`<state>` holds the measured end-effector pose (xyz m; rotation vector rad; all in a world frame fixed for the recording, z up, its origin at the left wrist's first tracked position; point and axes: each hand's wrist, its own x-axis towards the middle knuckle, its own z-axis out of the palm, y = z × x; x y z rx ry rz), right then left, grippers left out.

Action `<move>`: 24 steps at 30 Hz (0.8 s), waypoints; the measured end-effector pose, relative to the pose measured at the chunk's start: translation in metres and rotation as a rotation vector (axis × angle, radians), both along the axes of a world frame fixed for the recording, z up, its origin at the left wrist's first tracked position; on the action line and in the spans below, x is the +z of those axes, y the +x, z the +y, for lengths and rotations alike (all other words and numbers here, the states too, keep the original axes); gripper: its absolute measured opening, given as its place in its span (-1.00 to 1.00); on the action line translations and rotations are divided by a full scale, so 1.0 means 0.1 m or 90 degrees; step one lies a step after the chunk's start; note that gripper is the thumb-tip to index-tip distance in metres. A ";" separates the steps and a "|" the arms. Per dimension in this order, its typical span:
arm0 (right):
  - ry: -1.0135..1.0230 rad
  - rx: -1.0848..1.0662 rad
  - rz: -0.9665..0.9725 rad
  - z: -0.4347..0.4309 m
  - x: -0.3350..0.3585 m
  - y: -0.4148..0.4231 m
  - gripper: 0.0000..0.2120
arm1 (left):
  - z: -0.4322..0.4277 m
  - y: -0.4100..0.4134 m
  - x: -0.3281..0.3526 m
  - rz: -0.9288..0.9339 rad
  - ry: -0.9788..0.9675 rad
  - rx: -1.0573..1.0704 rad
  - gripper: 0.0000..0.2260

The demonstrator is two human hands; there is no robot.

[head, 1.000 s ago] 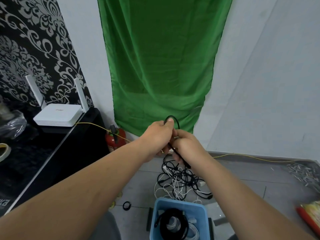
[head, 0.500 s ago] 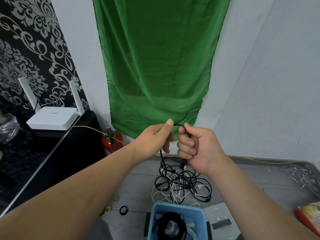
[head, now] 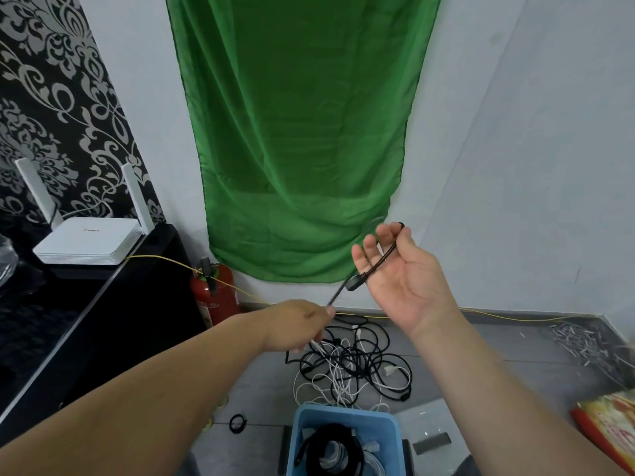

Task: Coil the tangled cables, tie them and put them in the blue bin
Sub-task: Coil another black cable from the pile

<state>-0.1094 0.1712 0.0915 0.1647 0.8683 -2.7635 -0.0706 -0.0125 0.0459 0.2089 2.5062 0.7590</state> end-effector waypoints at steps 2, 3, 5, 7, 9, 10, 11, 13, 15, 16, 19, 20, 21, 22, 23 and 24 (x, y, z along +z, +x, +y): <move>-0.018 -0.015 -0.004 -0.02 -0.01 -0.01 -0.81 | 0.17 0.06 0.02 0.029 -0.037 -0.078 -0.58; -0.006 -0.018 -0.004 -0.02 -0.01 -0.01 -0.80 | 0.25 0.08 0.03 0.058 -0.049 -0.117 -0.64; 0.077 -0.022 0.001 -0.03 -0.01 -0.02 -0.79 | 0.38 0.11 0.08 0.136 -0.064 -0.149 -0.74; 0.202 -0.020 0.005 0.00 -0.01 -0.03 -0.81 | 0.39 0.08 0.14 0.205 -0.080 -0.129 -0.77; 0.315 -0.009 0.008 0.03 -0.04 -0.04 -0.83 | 0.32 0.04 0.17 0.239 -0.091 -0.110 -0.79; 0.356 -0.003 0.014 0.05 -0.05 -0.03 -0.85 | 0.30 0.04 0.19 0.249 -0.083 -0.109 -0.81; 0.387 0.002 0.022 0.06 -0.06 -0.03 -0.85 | 0.29 0.04 0.21 0.260 -0.067 -0.110 -0.83; 0.443 0.012 0.051 0.06 -0.09 -0.01 -0.86 | 0.31 0.05 0.25 0.296 -0.036 -0.117 -0.86; 0.530 0.031 0.091 0.05 -0.10 0.00 -0.86 | 0.30 0.03 0.33 0.343 -0.015 -0.115 -0.89; 0.595 0.039 0.121 0.04 -0.10 0.01 -0.86 | 0.26 0.01 0.36 0.367 0.006 -0.107 -0.90; 0.737 0.079 0.189 -0.01 -0.08 0.04 -0.82 | 0.06 -0.09 0.41 0.423 0.081 -0.058 -0.89; 0.770 0.098 0.195 -0.02 -0.07 0.05 -0.80 | 0.00 -0.14 0.40 0.445 0.105 -0.040 -0.85; 0.807 0.120 0.202 -0.03 -0.06 0.07 -0.77 | -0.06 -0.17 0.40 0.469 0.124 -0.025 -0.82; 0.839 0.140 0.209 -0.04 -0.05 0.08 -0.74 | -0.11 -0.21 0.39 0.495 0.135 -0.021 -0.80; 0.844 0.158 0.209 -0.05 -0.04 0.09 -0.72 | -0.14 -0.24 0.39 0.522 0.140 -0.027 -0.79; 0.813 0.175 0.196 -0.05 -0.03 0.10 -0.71 | -0.16 -0.27 0.40 0.546 0.146 -0.038 -0.81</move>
